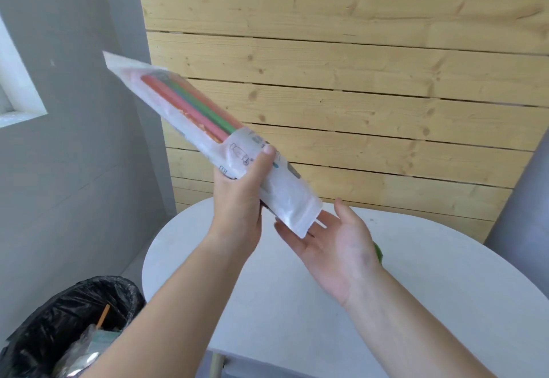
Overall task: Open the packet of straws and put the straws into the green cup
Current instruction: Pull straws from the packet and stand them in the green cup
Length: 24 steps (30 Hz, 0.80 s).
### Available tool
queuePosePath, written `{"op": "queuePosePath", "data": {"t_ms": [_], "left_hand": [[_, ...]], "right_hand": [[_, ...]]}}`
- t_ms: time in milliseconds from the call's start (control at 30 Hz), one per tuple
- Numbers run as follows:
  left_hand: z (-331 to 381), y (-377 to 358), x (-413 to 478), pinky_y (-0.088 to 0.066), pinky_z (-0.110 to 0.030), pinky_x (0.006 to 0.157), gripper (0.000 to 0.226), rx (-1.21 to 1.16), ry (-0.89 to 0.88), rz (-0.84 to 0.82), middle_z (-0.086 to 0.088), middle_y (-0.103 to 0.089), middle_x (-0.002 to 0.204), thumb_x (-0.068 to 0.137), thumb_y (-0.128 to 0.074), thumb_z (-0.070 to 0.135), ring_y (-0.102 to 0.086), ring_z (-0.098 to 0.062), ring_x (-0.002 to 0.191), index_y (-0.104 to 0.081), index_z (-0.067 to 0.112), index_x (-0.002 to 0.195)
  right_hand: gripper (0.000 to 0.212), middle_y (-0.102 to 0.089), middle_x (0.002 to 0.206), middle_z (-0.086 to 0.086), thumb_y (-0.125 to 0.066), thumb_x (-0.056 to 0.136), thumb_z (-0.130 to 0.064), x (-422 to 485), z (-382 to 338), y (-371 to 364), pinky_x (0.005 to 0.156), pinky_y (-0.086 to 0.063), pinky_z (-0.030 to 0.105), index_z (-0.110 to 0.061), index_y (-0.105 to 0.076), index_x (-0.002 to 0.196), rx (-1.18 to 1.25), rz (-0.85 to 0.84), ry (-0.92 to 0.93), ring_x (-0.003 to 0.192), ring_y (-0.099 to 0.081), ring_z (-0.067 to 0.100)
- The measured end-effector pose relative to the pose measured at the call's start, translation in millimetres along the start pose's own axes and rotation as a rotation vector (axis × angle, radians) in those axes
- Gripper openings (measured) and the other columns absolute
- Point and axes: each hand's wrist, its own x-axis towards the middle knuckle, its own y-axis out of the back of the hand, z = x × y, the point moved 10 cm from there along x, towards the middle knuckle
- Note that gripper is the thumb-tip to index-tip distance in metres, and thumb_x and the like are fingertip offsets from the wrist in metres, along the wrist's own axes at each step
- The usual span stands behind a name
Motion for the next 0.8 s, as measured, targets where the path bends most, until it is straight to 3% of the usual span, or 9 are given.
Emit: {"op": "queuePosePath", "data": {"t_ms": [133,300,400,500,633,700,800], "left_hand": [[0.6,-17.6,-3.3,-0.063,-0.04,0.083,0.058,0.163,-0.083,-0.062,-0.01,-0.07,0.103,0.086,-0.083,0.016,-0.072,-0.027,0.096,-0.054,-0.002,0.134],[-4.3,-22.8,-0.8,-0.062,-0.038,0.083,0.063,0.21,-0.085,-0.062,-0.011,-0.071,0.106,0.083,-0.086,0.018,-0.073,-0.027,0.098,-0.055,0.0,0.134],[-9.9,-10.8,1.3,-0.063,-0.041,0.086,0.051,0.142,-0.058,0.008,-0.009,-0.071,0.104,0.092,-0.08,0.01,-0.074,-0.029,0.1,-0.056,-0.001,0.135],[-20.6,13.9,3.3,-0.062,-0.052,0.098,0.055,-0.016,0.018,0.152,-0.013,-0.072,0.112,0.093,-0.079,0.016,-0.072,-0.041,0.119,-0.057,0.0,0.141],[-36.7,37.8,-3.1,-0.063,-0.044,0.096,0.034,-0.155,0.104,0.333,-0.01,-0.075,0.11,0.094,-0.078,0.02,-0.077,-0.027,0.105,-0.066,0.01,0.125],[-45.3,39.9,-8.6,-0.064,-0.038,0.092,0.029,-0.185,0.148,0.371,-0.003,-0.075,0.104,0.095,-0.078,0.022,-0.076,-0.02,0.098,-0.068,0.015,0.121],[-52.8,38.9,-13.4,-0.065,-0.032,0.082,0.038,-0.196,0.188,0.4,-0.002,-0.076,0.106,0.093,-0.08,0.024,-0.077,-0.02,0.099,-0.068,0.013,0.127]], "right_hand": [[0.061,-0.071,0.123,0.022,-0.026,0.107,-0.046,9.5,4.8,3.3,0.102,-0.05,0.05,-0.001,-0.058,0.133,0.04,-0.007,-0.036,0.116,-0.068,0.037],[0.052,-0.077,0.106,0.021,-0.033,0.108,-0.039,12.6,4.4,13.4,0.091,-0.057,0.05,0.0,-0.066,0.118,0.036,0.105,-0.01,0.107,-0.072,0.036],[0.048,-0.079,0.099,0.019,-0.036,0.108,-0.037,12.6,0.9,14.3,0.088,-0.059,0.05,0.001,-0.066,0.112,-0.047,0.117,0.019,0.102,-0.072,0.035],[0.046,-0.075,0.094,0.02,-0.04,0.106,-0.039,10.7,-4.3,15.6,0.077,-0.062,0.048,-0.002,-0.067,0.103,-0.262,0.132,0.054,0.084,-0.07,0.037],[0.045,-0.067,0.079,0.009,-0.039,0.102,-0.051,9.4,-24.0,18.2,0.049,-0.05,0.03,-0.014,-0.065,0.096,-0.678,0.189,0.214,0.06,-0.063,0.023],[0.042,-0.06,0.072,0.004,-0.041,0.1,-0.053,8.1,-34.1,16.3,0.048,-0.041,0.027,-0.017,-0.061,0.091,-0.825,0.204,0.312,0.051,-0.053,0.018],[0.037,-0.051,0.057,-0.009,-0.047,0.098,-0.051,5.0,-46.2,14.5,0.054,-0.034,0.027,-0.021,-0.056,0.076,-0.949,0.237,0.482,0.049,-0.045,0.012]]}}
